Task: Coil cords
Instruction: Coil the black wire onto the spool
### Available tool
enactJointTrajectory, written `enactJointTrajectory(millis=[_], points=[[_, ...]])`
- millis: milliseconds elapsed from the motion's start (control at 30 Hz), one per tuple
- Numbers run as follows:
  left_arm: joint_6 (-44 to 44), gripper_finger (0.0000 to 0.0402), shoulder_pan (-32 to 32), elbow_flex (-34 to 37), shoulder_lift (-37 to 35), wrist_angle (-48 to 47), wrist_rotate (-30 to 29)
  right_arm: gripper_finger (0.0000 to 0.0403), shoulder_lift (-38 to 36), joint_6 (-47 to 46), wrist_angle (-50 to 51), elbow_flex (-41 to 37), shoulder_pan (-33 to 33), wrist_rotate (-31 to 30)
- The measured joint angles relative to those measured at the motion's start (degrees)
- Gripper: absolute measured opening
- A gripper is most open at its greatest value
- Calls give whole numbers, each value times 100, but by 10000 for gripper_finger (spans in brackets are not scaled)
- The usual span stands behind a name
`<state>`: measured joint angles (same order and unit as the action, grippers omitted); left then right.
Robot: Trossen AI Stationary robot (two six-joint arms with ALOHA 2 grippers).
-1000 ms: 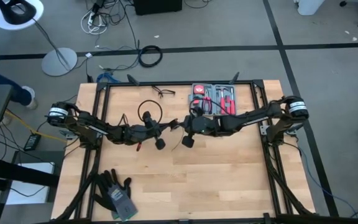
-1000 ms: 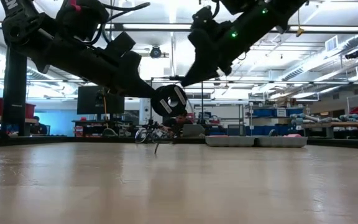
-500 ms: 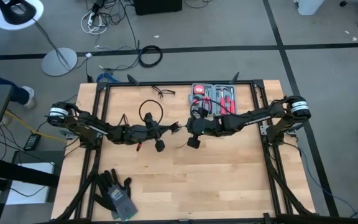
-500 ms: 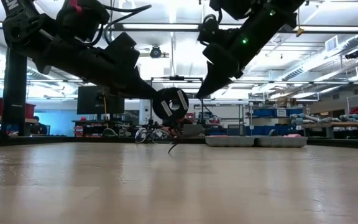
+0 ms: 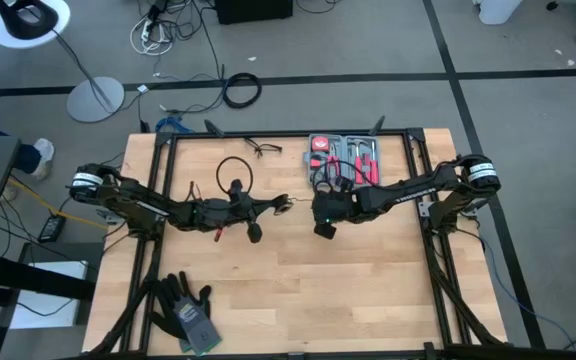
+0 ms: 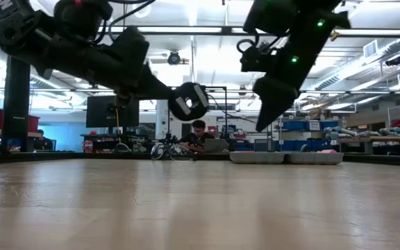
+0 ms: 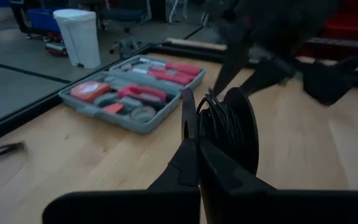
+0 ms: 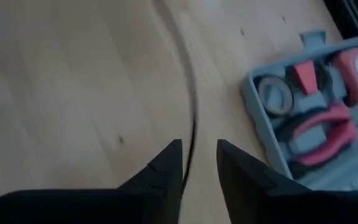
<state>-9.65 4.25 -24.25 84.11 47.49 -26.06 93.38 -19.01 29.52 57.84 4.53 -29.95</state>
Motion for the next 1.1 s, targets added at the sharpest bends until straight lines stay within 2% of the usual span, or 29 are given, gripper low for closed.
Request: enactJointTrajectory(millis=[100,267,433,600,700,867,1100], points=[[-31,0,0,182,-132,152,-53,100,-2,-237,318,-6,194,-359],[-159,0,0,558,-227,732,-112,99,-7,-949,261,-408,595,-1164],[-301,0,0,790,-231,1073,-203,100,-9,-1859,-1169,-1357,1036,-1841],[-264,0,0,826,-231,1085,-300,99,-4,-1877,-3586,-2391,1281,-1926],[-264,0,0,826,-231,1032,-300,100,-7,-1856,-4537,-2789,1332,-1909],[-360,0,0,826,-229,1003,-198,99,-7,-1843,-5112,-3126,1329,-1811],[-411,1,0,826,-229,1001,-175,100,-7,-1836,-5141,-3189,1215,-1803]])
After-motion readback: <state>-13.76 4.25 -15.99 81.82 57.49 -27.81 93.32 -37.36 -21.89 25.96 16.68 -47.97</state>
